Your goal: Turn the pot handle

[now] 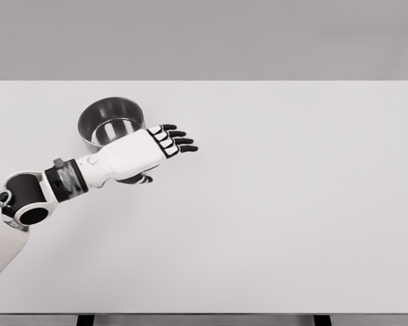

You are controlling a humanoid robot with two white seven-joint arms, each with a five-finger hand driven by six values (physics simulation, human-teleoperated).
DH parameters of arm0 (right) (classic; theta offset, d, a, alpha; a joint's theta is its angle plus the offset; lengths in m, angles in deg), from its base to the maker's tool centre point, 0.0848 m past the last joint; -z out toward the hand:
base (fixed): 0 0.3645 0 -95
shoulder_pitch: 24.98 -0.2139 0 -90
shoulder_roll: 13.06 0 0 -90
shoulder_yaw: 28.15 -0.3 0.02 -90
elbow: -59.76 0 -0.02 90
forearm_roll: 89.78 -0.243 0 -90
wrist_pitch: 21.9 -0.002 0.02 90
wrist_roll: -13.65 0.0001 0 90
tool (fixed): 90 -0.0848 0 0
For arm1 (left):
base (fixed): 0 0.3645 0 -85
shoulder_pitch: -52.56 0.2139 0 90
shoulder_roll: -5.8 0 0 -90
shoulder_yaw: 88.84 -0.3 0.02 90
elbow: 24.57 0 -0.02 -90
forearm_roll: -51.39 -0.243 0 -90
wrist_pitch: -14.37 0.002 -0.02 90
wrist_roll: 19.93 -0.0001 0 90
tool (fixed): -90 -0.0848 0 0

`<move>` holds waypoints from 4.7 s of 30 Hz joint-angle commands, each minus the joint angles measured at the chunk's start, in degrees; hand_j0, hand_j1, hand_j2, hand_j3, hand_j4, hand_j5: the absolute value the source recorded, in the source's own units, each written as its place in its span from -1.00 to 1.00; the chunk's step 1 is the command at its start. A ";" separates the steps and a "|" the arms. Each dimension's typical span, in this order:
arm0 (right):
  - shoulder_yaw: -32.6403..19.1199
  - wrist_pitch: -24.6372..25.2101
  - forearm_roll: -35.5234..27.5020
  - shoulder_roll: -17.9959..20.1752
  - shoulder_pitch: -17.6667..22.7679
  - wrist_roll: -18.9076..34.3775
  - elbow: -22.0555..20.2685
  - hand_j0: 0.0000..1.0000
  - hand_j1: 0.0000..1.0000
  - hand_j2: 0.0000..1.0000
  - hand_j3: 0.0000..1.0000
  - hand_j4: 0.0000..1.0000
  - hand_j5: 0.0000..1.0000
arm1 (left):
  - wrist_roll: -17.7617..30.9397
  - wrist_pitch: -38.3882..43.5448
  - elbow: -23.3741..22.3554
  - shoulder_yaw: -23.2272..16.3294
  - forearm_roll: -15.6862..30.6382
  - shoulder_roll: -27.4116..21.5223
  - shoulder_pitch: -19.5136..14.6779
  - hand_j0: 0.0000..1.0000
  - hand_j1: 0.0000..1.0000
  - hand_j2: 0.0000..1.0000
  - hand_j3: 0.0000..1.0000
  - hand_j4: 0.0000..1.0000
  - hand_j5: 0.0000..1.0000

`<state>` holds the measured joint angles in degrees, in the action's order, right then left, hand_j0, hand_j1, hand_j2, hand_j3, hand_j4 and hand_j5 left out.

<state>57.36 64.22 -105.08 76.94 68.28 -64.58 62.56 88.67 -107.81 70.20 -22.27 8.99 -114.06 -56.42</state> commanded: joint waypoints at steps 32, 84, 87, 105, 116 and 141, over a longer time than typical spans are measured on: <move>0.00 0.02 0.01 0.00 0.00 0.01 0.00 1.00 1.00 1.00 1.00 1.00 1.00 | 2.14 7.66 -0.11 0.93 -7.60 -0.72 -0.35 1.00 1.00 1.00 1.00 1.00 1.00; 0.00 0.01 0.01 0.00 0.00 0.01 0.00 1.00 1.00 1.00 1.00 1.00 1.00 | 2.05 7.75 -5.91 7.17 -7.43 -7.40 -0.17 1.00 1.00 1.00 1.00 1.00 1.00; 0.00 0.02 0.01 0.00 0.00 0.01 0.00 1.00 1.00 1.00 1.00 1.00 1.00 | 2.05 7.75 -7.06 7.70 -7.43 -7.40 -0.26 1.00 1.00 1.00 1.00 1.00 1.00; 0.00 0.02 0.01 0.00 0.00 0.01 0.00 1.00 1.00 1.00 1.00 1.00 1.00 | 2.05 7.75 -12.86 11.48 -7.43 -7.32 -1.93 1.00 1.00 1.00 1.00 1.00 1.00; 0.00 0.02 0.01 0.00 0.00 0.01 0.00 1.00 1.00 1.00 1.00 1.00 1.00 | 2.05 7.66 -17.34 12.18 -7.25 -7.23 -4.04 1.00 1.00 1.00 1.00 1.00 1.00; 0.00 -0.07 0.01 0.00 0.00 0.01 0.00 1.00 1.00 1.00 1.00 1.00 1.00 | 1.88 7.75 -29.56 12.09 -7.25 -6.70 -10.99 1.00 1.00 1.00 1.00 1.00 1.00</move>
<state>57.36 64.22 -105.08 76.94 68.28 -64.58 62.56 90.59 -100.13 41.82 -10.22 1.55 -120.81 -67.50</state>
